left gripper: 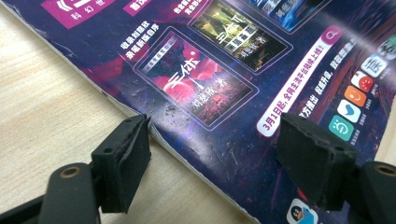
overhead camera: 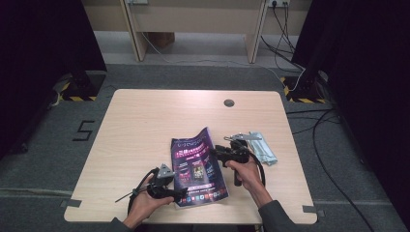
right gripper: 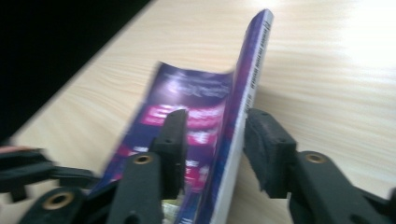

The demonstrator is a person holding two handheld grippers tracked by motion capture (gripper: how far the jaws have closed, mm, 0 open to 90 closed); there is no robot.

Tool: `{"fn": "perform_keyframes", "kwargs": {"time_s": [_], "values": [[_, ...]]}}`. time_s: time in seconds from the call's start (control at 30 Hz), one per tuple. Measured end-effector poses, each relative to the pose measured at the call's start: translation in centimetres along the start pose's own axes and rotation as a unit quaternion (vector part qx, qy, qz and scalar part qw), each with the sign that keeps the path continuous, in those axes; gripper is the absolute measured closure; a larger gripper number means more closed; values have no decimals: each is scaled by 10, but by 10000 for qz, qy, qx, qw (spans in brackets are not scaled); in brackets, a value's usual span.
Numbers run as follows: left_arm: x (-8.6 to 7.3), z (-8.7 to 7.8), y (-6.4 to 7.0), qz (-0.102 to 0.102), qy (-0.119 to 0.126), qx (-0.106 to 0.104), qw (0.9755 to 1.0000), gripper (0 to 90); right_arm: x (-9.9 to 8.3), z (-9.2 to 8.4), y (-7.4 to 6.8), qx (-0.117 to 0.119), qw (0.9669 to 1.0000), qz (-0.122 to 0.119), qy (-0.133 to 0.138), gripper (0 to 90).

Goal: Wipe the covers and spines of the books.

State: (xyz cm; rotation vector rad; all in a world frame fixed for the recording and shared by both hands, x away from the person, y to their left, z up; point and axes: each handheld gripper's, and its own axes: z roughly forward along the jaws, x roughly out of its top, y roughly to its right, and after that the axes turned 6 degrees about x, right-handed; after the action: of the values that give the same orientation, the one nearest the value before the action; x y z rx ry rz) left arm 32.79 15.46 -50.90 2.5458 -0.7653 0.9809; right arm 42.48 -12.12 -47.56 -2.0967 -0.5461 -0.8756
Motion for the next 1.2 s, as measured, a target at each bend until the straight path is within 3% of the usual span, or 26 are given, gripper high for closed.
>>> {"fn": "perform_keyframes", "kwargs": {"time_s": [0.03, 0.07, 0.13, 0.17, 0.3, 0.63, 0.77, 1.2], "values": [[0, 1, 0, -34, 65, -53, 10000, 275, -1, 4, -3, 262, 9994, 122, -169, 664], [1, 2, 0, -65, 79, -62, 9999, 306, -5, 10, -8, 334, 9989, 75, -322, 659], [1, 1, 1, -111, 64, 32, 9999, 318, -6, 18, -16, -12, 9973, -373, -634, 657], [0, 1, 3, -89, 78, 71, 9999, 316, -3, 17, -17, -75, 9961, -496, -727, 659], [1, 1, 2, -90, 25, 66, 9999, 325, 2, 6, -11, 57, 9963, -450, -728, 701], [1, 1, 3, -75, 5, 141, 9999, 330, 4, 0, -4, -123, 9940, -602, -907, 696], [1, 1, 3, -68, 8, 123, 9999, 330, 3, -2, -3, -189, 9926, -720, -957, 739], [0, 0, -1, -78, 48, 39, 10000, 323, 6, -2, -3, -203, 9904, -890, -1042, 751]]}}
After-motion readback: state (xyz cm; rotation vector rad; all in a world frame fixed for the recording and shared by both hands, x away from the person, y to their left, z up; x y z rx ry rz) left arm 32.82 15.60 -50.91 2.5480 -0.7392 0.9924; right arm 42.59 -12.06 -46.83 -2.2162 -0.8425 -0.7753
